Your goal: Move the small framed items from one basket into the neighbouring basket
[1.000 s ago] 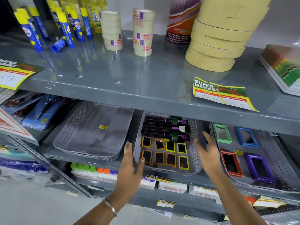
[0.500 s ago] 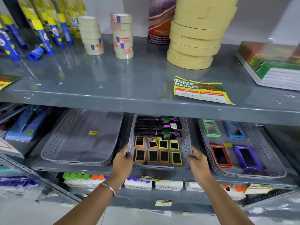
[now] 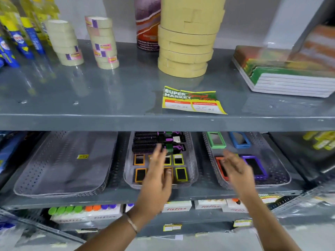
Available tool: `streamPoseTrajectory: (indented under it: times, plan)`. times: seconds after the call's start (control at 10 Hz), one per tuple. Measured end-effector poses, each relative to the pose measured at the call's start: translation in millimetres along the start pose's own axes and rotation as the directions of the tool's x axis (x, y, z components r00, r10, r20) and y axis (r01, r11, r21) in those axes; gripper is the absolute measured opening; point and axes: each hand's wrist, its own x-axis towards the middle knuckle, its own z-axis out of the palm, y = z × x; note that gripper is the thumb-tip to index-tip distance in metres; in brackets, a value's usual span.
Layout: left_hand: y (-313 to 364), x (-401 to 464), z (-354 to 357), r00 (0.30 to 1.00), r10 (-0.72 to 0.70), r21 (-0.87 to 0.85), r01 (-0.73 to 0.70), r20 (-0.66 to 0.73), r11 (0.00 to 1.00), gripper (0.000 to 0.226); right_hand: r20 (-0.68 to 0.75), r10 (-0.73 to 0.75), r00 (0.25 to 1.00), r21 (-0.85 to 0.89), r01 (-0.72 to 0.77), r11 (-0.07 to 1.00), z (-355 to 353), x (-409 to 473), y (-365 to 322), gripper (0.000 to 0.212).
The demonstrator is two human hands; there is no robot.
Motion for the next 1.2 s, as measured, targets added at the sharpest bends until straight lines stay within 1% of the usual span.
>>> streamPoseTrajectory:
  times: [0.1, 0.2, 0.3, 0.4, 0.5, 0.6, 0.7, 0.8, 0.9, 1.0, 1.1, 1.2]
  plan:
    - [43.9, 5.2, 60.1, 0.939, -0.188, -0.208, 0.253, 0.288, 0.945, 0.053, -0.302, -0.068, 0.951, -0.236, -0.006, 0.972, -85.6, 20.4, 11.9, 0.033]
    - [71.2, 14.5, 121.8, 0.736, -0.474, -0.157, 0.606, 0.483, 0.780, 0.056, -0.410, 0.081, 0.909, -0.305, -0.220, 0.926, -148.7, 44.1, 45.2, 0.047]
    - [85.8, 27.5, 161.4, 0.674, -0.568, 0.005, 0.643, 0.472, 0.766, 0.067, -0.298, 0.248, 0.922, -0.124, -0.295, 0.947, -177.6, 58.6, 80.5, 0.030]
    - [86.2, 35.7, 178.1, 0.655, -0.620, 0.048, 0.670, 0.433, 0.741, 0.076, -0.226, 0.361, 0.905, 0.065, -0.355, 0.932, -182.4, 65.5, 101.1, 0.016]
    - [82.8, 38.3, 181.3, 0.657, -0.625, 0.034, 0.677, 0.422, 0.735, 0.088, -0.203, 0.361, 0.910, 0.130, -0.341, 0.931, -180.4, 71.8, 104.2, 0.031]
    - [78.6, 43.5, 184.8, 0.664, -0.640, 0.040, 0.681, 0.387, 0.731, 0.087, -0.157, 0.338, 0.928, 0.141, -0.317, 0.938, -178.9, 76.2, 99.4, 0.037]
    - [76.9, 48.8, 189.1, 0.663, -0.654, 0.023, 0.696, 0.365, 0.718, 0.088, -0.155, 0.332, 0.931, 0.182, -0.303, 0.935, -178.4, 79.4, 98.1, 0.034]
    - [74.5, 47.4, 190.2, 0.662, -0.649, 0.035, 0.690, 0.375, 0.723, 0.089, -0.149, 0.334, 0.931, 0.215, -0.299, 0.930, -176.7, 77.7, 97.5, 0.030]
    - [73.9, 44.6, 189.0, 0.676, -0.629, 0.051, 0.664, 0.384, 0.746, 0.086, -0.164, 0.316, 0.935, 0.171, -0.288, 0.942, -173.5, 72.3, 92.3, 0.028]
    - [84.1, 46.8, 177.9, 0.683, -0.601, 0.087, 0.628, 0.415, 0.774, 0.077, -0.179, 0.245, 0.953, -0.032, -0.255, 0.966, -167.9, 58.7, 76.7, 0.031]
    - [99.9, 44.9, 149.4, 0.666, -0.516, 0.105, 0.554, 0.539, 0.826, 0.069, -0.247, 0.172, 0.953, -0.097, -0.201, 0.975, -159.1, 39.3, 49.6, 0.046]
    - [125.5, 40.7, 104.2, 0.737, -0.297, 0.009, 0.368, 0.607, 0.930, 0.064, -0.284, -0.010, 0.959, -0.117, -0.024, 0.993, -147.1, 2.3, 10.5, 0.042]
